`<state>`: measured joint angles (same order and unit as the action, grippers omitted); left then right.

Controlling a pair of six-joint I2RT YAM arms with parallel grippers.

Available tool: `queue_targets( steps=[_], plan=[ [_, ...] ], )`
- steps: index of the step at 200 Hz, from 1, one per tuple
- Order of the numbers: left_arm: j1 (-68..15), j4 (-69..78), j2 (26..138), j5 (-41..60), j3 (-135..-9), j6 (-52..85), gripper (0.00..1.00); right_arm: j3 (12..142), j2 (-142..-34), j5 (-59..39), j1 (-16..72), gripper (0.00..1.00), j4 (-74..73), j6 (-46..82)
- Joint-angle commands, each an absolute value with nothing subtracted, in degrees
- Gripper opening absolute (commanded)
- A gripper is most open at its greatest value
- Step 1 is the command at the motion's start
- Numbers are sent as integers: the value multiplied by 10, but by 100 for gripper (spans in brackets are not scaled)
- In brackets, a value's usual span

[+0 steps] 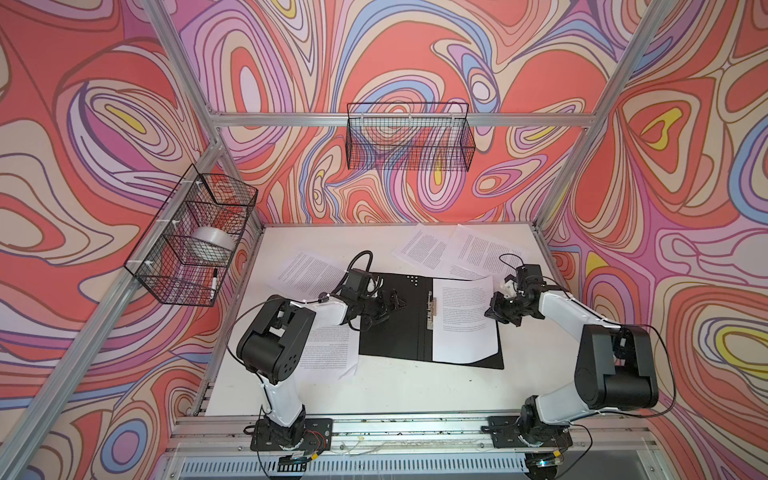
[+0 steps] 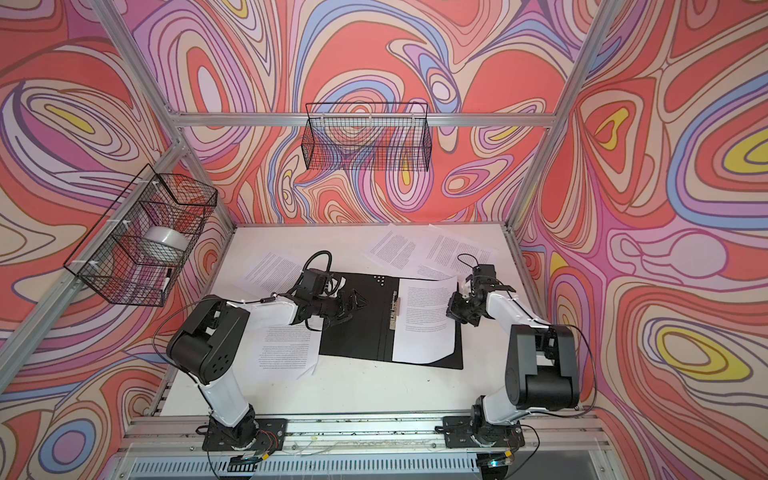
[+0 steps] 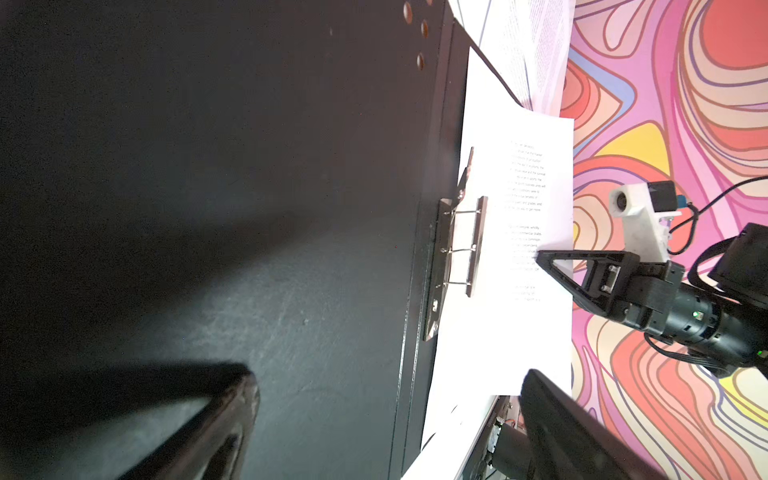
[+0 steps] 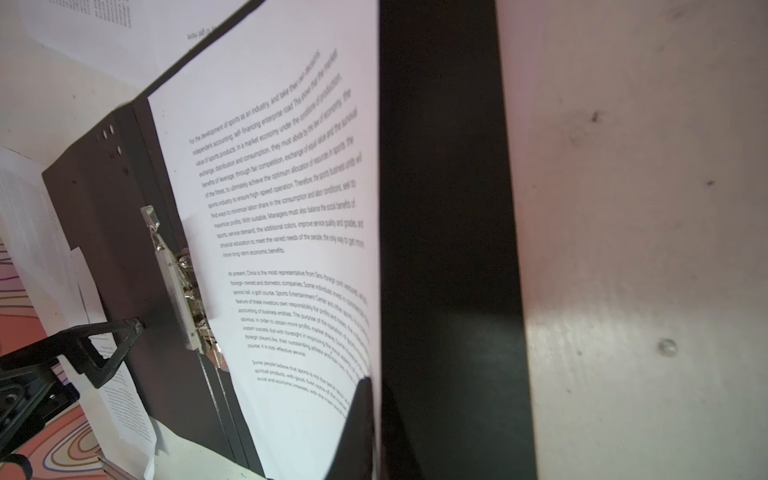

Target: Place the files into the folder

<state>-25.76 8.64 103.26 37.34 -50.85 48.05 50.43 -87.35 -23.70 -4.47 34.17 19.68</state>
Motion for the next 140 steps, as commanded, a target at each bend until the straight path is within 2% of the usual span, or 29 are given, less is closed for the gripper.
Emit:
queue_targets(
  steps=[1,140],
  plan=[
    [-249,-21,1085,305,-468,477,99,500,-868,-245,-43,0,331,204],
    [-249,-10,1092,310,-463,481,99,488,-870,-259,-33,0,308,230]
  ],
)
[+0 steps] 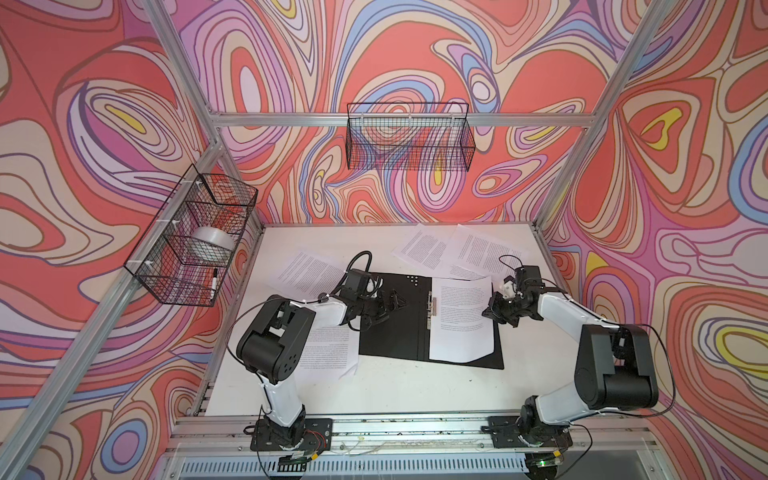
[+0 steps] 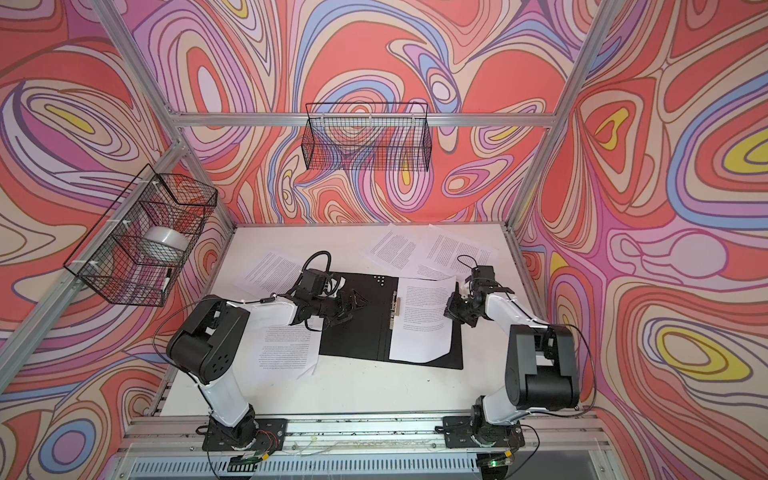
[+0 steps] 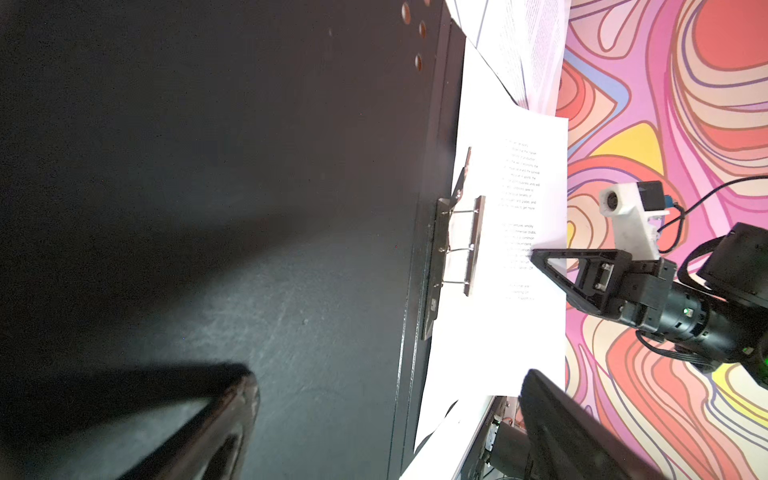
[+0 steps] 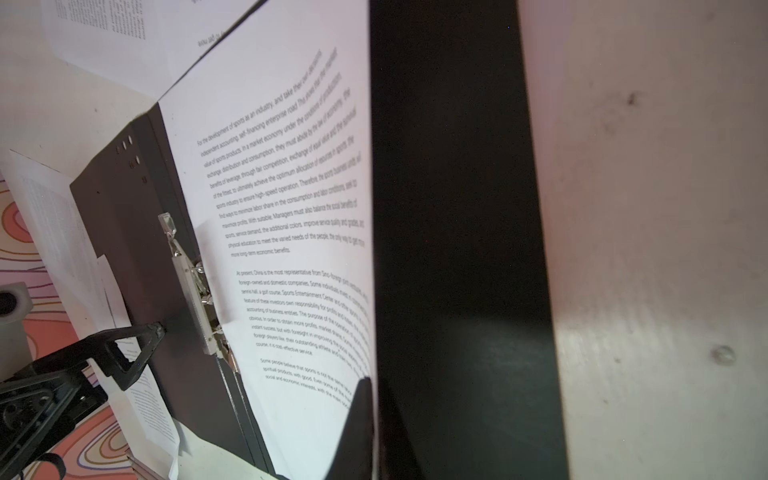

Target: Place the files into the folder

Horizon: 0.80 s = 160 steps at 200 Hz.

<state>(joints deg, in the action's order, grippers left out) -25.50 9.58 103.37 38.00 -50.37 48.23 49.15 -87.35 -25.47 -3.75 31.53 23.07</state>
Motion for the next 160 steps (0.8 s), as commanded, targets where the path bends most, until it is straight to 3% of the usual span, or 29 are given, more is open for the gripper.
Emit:
queue_targets(
  steps=[1,160],
  plan=[
    [-249,-10,1092,311,-464,481,99,488,-870,-259,-33,0,308,230],
    [-249,-1,1096,315,-460,486,99,504,-897,-254,-26,0,308,214]
  ],
)
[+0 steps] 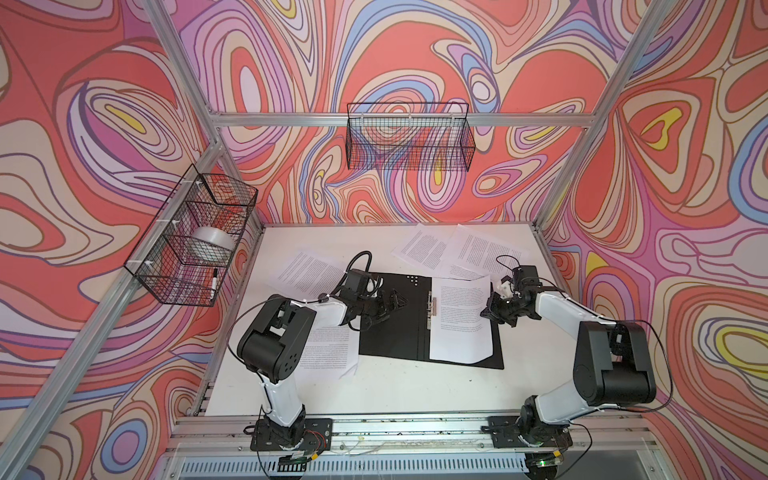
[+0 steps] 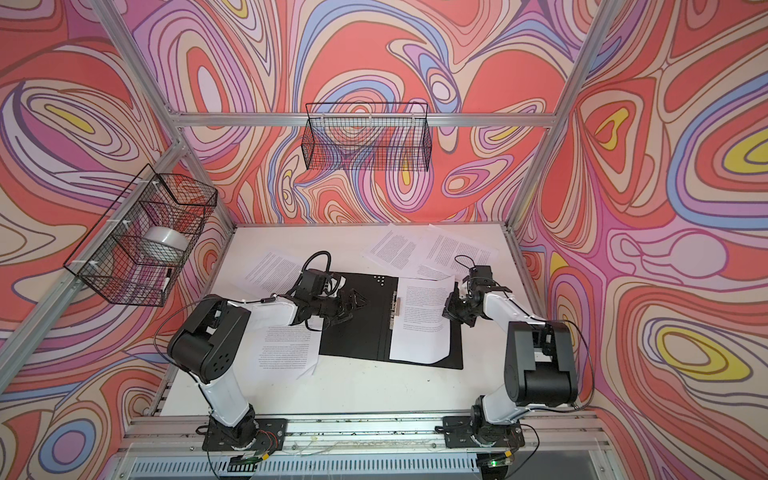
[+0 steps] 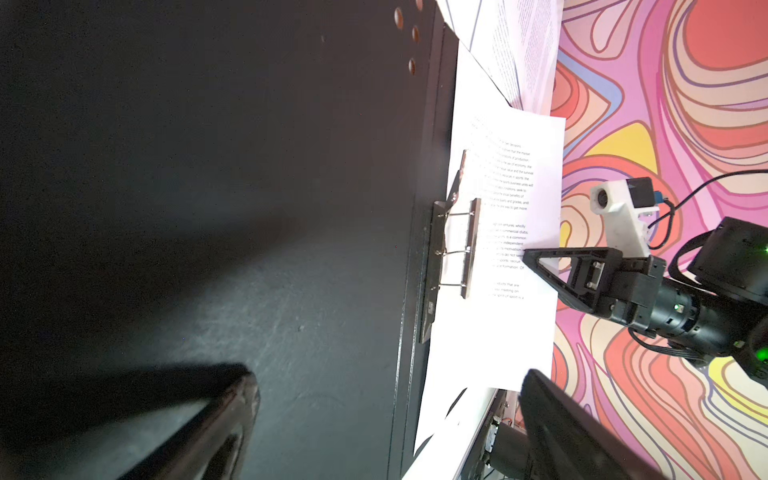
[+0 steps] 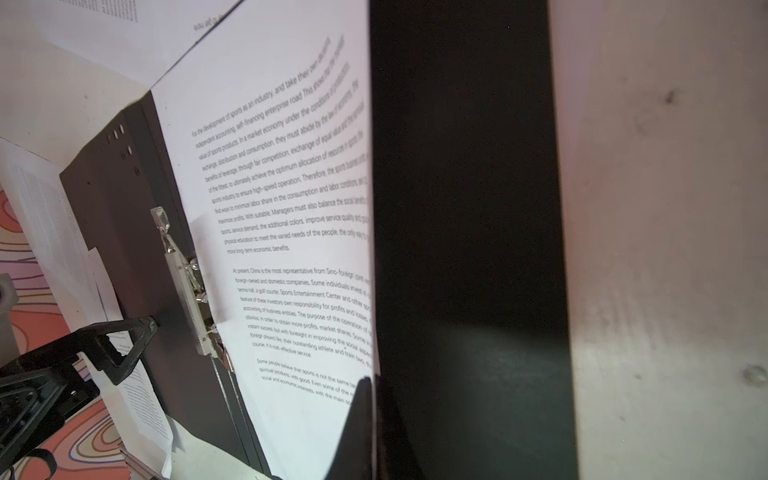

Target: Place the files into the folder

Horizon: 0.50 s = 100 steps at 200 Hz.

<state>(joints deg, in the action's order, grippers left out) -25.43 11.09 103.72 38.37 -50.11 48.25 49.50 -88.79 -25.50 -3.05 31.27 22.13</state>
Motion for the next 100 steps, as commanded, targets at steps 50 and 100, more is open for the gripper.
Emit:
queue_targets(
  steps=[50,100],
  plan=[
    [-249,-2,1096,315,-460,487,99,506,-904,-253,-25,0,306,213],
    [-249,-3,1096,315,-461,486,99,517,-911,-249,-25,11,312,210]
  ],
)
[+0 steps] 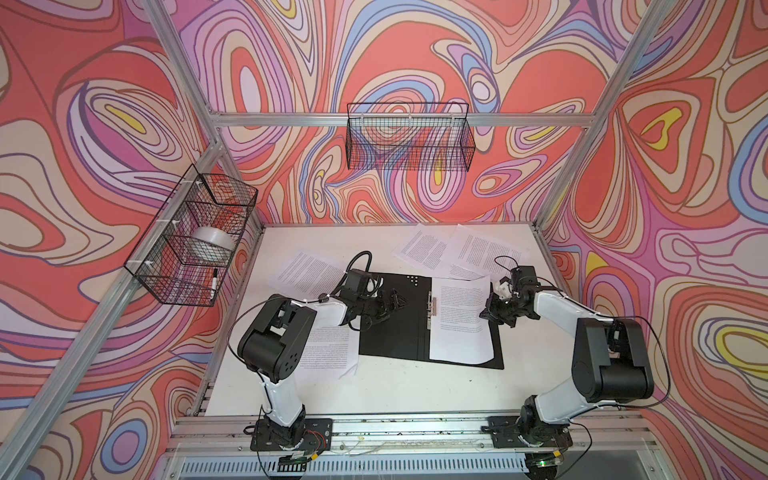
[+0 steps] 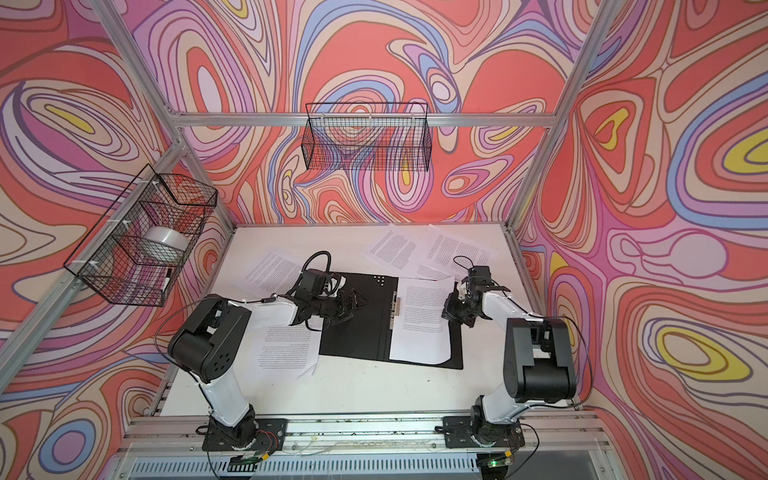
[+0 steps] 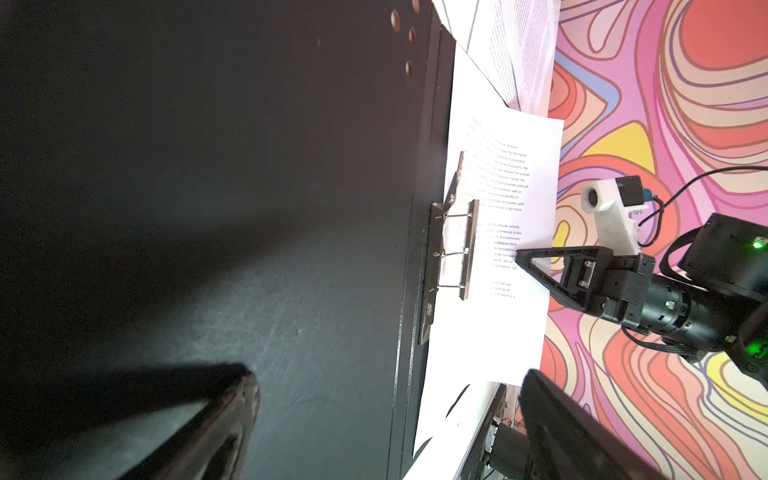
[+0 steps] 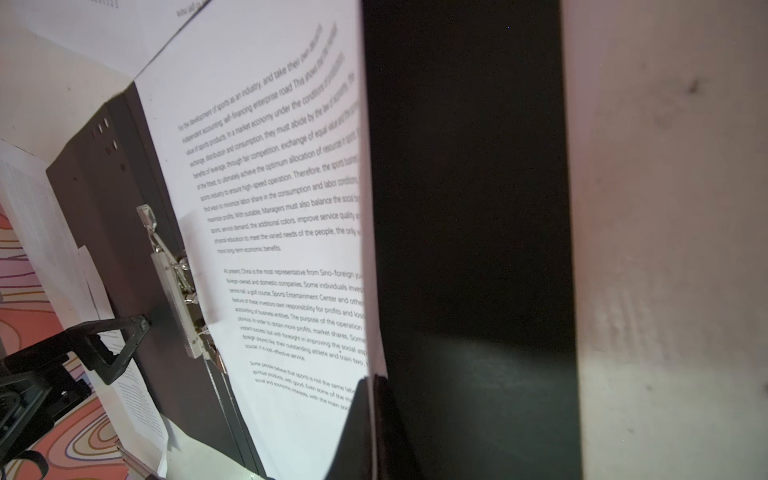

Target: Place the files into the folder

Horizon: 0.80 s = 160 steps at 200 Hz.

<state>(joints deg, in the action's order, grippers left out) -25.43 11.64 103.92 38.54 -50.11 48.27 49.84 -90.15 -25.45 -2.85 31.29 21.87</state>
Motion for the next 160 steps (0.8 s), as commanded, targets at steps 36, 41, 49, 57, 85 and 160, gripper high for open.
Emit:
queue_targets(
  steps=[36,41,49,57,85,160],
  plan=[
    [-249,-2,1096,316,-462,488,99,527,-918,-235,-24,30,321,207],
    [-249,-2,1096,316,-462,489,99,528,-918,-232,-25,33,323,206],
    [-249,-1,1096,316,-462,489,99,530,-918,-228,-25,37,325,206],
    [-249,-2,1096,316,-463,489,99,532,-921,-223,-25,40,329,205],
    [-249,-12,1095,316,-469,485,99,540,-925,-203,-25,51,339,204],
    [-249,-32,1082,335,-492,486,99,559,-907,-114,-25,75,353,204]
  ],
)
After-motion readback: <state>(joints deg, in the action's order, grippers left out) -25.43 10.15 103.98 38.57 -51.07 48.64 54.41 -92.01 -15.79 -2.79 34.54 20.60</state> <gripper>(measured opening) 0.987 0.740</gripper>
